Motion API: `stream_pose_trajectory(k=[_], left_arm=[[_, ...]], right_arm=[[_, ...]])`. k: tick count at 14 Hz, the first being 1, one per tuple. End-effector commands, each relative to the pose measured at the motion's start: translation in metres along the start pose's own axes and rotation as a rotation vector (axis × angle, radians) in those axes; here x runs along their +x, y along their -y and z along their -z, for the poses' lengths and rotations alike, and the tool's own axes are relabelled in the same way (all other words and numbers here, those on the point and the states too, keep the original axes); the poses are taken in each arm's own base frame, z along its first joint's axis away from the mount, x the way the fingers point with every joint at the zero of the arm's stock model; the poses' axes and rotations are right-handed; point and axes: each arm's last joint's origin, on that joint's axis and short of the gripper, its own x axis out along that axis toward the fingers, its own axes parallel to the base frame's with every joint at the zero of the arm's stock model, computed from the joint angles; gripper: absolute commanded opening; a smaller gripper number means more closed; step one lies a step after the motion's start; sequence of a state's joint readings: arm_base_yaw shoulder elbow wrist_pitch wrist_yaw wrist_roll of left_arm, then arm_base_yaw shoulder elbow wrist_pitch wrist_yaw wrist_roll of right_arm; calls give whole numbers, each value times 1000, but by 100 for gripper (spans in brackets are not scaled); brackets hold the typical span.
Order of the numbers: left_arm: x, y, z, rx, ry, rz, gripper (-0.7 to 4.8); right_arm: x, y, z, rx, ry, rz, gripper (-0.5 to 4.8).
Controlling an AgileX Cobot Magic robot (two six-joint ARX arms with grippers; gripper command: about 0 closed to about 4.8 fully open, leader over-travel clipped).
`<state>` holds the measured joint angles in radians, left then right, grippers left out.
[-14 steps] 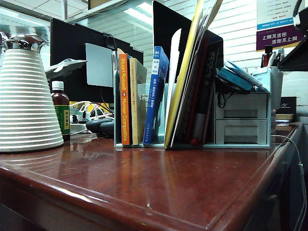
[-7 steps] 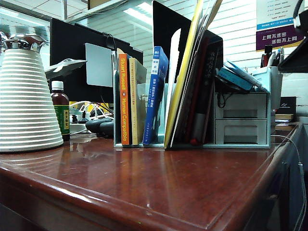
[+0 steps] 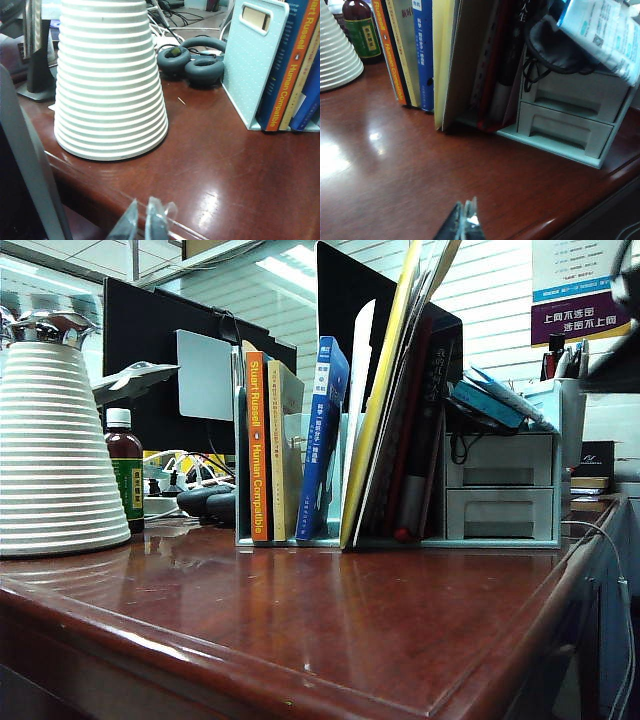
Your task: Pick up the blue book and put it on the bookshelf.
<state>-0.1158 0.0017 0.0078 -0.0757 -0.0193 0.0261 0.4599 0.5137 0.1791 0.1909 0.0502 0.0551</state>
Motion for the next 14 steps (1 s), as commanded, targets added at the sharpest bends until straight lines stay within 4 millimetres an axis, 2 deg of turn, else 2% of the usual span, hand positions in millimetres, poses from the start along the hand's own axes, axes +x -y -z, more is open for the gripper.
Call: stream_pose_trajectory(k=[1,3,5,9,14], left_arm=[[0,0,0,0,1,-5,30],[0,0,0,0,1,-5,30],[0,0,0,0,1,-5,30],[0,-1,0,0,1,-5,30],[0,-1,0,0,1,-6,30]], right_arm=[[-11,20,14,16,82,163,-5],[-25,28,24,20,193,241,-5],[-39,34,27,21,235,327,-5],[-43,46,33,34,182,451,-5],[-43,46,33,34,179,453,-5]])
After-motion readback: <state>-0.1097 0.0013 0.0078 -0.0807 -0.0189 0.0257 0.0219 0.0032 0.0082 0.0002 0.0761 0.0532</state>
